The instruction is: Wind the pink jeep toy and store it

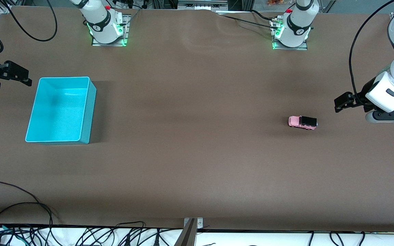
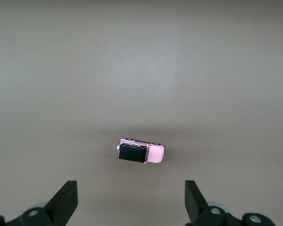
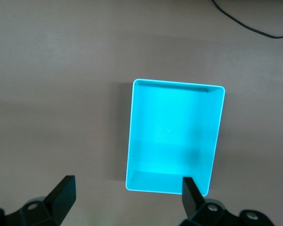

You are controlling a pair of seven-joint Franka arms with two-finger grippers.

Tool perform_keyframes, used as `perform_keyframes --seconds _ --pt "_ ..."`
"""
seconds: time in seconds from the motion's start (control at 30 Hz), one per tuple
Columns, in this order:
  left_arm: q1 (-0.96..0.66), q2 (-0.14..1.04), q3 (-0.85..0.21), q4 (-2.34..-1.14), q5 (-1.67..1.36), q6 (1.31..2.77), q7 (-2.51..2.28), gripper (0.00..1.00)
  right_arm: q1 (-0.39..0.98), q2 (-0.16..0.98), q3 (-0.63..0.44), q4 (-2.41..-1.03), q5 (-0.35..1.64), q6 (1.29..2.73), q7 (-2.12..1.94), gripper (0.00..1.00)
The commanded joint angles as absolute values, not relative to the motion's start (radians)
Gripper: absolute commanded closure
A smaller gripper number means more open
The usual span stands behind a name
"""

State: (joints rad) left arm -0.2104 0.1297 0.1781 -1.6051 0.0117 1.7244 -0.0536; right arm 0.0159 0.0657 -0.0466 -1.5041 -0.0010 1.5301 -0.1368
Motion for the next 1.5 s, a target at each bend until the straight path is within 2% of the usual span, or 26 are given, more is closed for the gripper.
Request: perform_keyframes --seconds 0.0,0.53,0.87,1.03,1.47 --pt "-0.202 0.126 0.176 -1.609 -0.015 1.733 -0.031 0.0 0.015 0.057 -0.049 -1.499 -0.021 1.519 -0.135 0.0" --pt "-0.206 0.127 0.176 -1.611 -0.014 1.732 -0.031 0.0 0.014 0.058 -0.048 -1.44 -0.011 1.511 -0.137 0.0" --pt "-0.204 0.127 0.176 -1.609 -0.014 1.733 -0.029 0.0 0.02 0.055 -0.04 -1.44 -0.018 1.505 -0.138 0.0" --pt "-0.202 0.127 0.176 -1.611 -0.014 1.733 -0.031 0.0 0.025 0.058 -0.037 -1.442 -0.015 1.45 -0.137 0.0" --pt "-0.204 0.127 0.176 -1.612 -0.014 1.732 -0.031 0.0 0.035 0.064 -0.046 -1.442 -0.021 1.463 -0.15 0.0"
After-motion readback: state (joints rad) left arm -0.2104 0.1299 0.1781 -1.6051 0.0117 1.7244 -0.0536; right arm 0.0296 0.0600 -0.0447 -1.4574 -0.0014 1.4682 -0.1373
